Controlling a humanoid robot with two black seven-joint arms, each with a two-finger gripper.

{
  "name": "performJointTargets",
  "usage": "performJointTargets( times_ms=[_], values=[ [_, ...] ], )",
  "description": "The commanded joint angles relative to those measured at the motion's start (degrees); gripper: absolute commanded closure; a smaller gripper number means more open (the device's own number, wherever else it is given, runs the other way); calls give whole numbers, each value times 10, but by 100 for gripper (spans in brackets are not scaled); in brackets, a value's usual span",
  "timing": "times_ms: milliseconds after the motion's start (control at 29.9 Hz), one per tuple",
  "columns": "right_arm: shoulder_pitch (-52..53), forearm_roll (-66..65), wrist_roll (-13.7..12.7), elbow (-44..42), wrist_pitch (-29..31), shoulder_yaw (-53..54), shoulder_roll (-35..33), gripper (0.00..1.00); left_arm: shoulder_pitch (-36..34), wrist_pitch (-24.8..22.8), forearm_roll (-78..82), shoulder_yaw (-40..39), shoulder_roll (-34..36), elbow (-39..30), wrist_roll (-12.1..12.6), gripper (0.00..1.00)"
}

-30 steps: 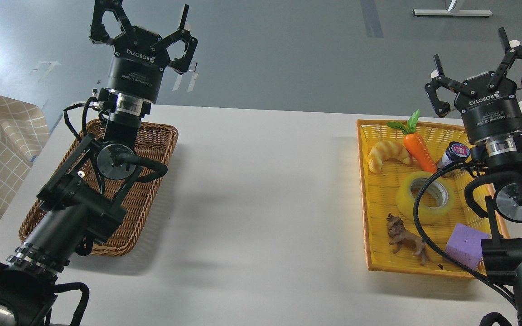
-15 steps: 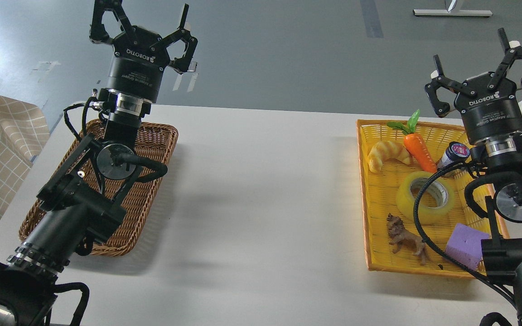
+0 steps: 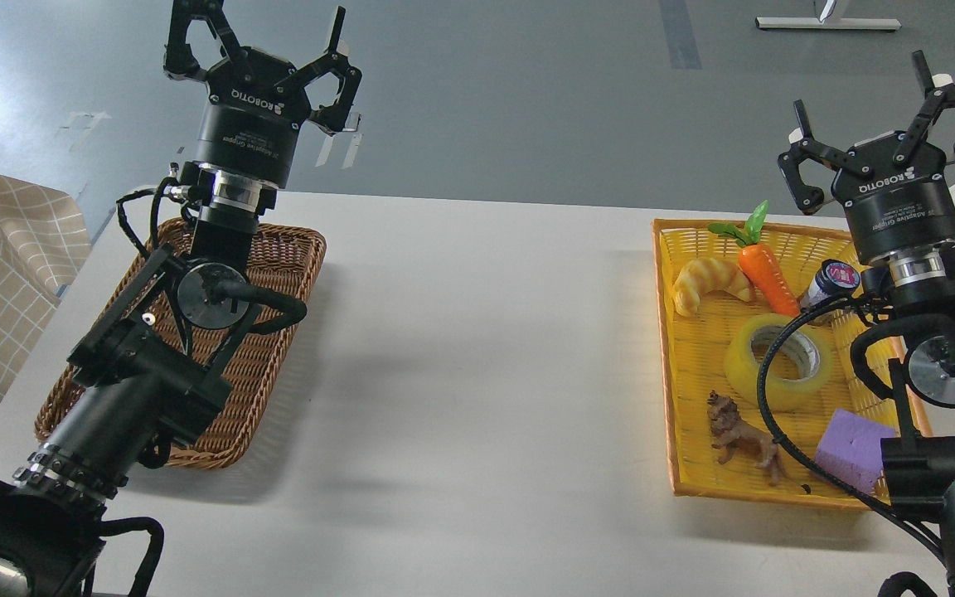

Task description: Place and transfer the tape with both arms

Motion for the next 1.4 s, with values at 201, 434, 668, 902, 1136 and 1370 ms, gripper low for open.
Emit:
performJointTargets(
  times_ms=[201,434,668,902,1136,1370],
  values=[
    [-1,0,0,-1,0,-1,-1,0,0,0,0,-1,1,1,0,2],
    [0,0,0,0,0,-1,-3,0,0,0,0,-1,1,1,0,2],
    [-1,0,0,1,0,-1,-11,0,0,0,0,-2,0,1,0,2],
    [-1,0,0,1,0,-1,-11,0,-1,0,0,-2,-1,1,0,2],
    [0,0,0,1,0,-1,-11,0,-1,0,-1,-2,-1,0,0,2],
    [0,0,0,1,0,-1,-11,0,-2,0,-1,-2,0,1,0,2]
  ],
)
